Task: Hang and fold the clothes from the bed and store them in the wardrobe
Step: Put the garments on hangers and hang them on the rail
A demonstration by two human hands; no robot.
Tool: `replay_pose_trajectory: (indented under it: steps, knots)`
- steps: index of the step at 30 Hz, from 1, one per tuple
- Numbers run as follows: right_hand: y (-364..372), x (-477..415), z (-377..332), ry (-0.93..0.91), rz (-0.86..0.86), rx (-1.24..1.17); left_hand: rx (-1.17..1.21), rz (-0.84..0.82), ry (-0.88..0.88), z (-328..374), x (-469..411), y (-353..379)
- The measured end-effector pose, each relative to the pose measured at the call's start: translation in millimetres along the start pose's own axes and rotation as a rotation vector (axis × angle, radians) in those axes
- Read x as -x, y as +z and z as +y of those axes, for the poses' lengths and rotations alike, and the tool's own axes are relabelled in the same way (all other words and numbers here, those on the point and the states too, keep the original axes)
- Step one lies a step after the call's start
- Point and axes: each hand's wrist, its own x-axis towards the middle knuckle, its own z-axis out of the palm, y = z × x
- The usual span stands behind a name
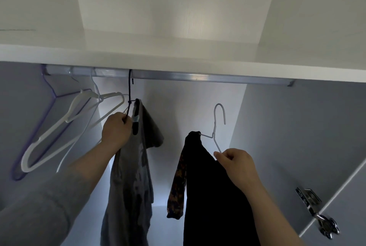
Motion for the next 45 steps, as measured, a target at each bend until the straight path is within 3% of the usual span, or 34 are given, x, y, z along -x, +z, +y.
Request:
replay_pose_trajectory:
  steps: [3, 5, 7, 10, 19, 27, 35, 42, 45]
  knots:
    - [-1.0, 2.2, 2.9, -0.027, -0.015, 0.006, -0.034, 0.117, 0.118, 10.4, 15.5, -9.6]
    - [-2.4, 1.9, 5.7, -0.041, -0.025, 0.014, -0.033, 0.144, 0.305, 20.1, 28.6, -14.9]
    - [-5.9, 0.3, 8.2, -0.066, -0.049, 0.038, -0.041, 0.044, 0.459, 29.7, 42.7, -17.5]
    - [-13.9, -3.0, 11.9, -0.134, -0.112, 0.096, 0.009, -0.163, 0.534, 37.6, 62.3, -14.7]
    - [-54.6, -8.4, 19.3, -0.315, -0.241, 0.117, 0.038, -0.440, 0.490, 39.2, 81.9, 7.4]
    - [-75.3, -15.4, 21.3, -0.337, -0.142, 0.005, 0.064, -0.516, 0.399, 47.2, 88.6, 21.4]
    - [-70.8, -21.6, 12.2, -0.400, -0.111, 0.000, 0.072, -0.637, 0.496, 67.9, 95.4, 12.0]
    - [-57.6, -30.8, 9.9, -0.422, -0.136, -0.011, 0.428, -0.674, 0.206, 86.3, 113.2, 12.9]
    - [-50.7, -35.4, 18.2, -0.387, -0.135, 0.009, 0.463, -0.666, 0.103, 81.0, 116.0, 15.3]
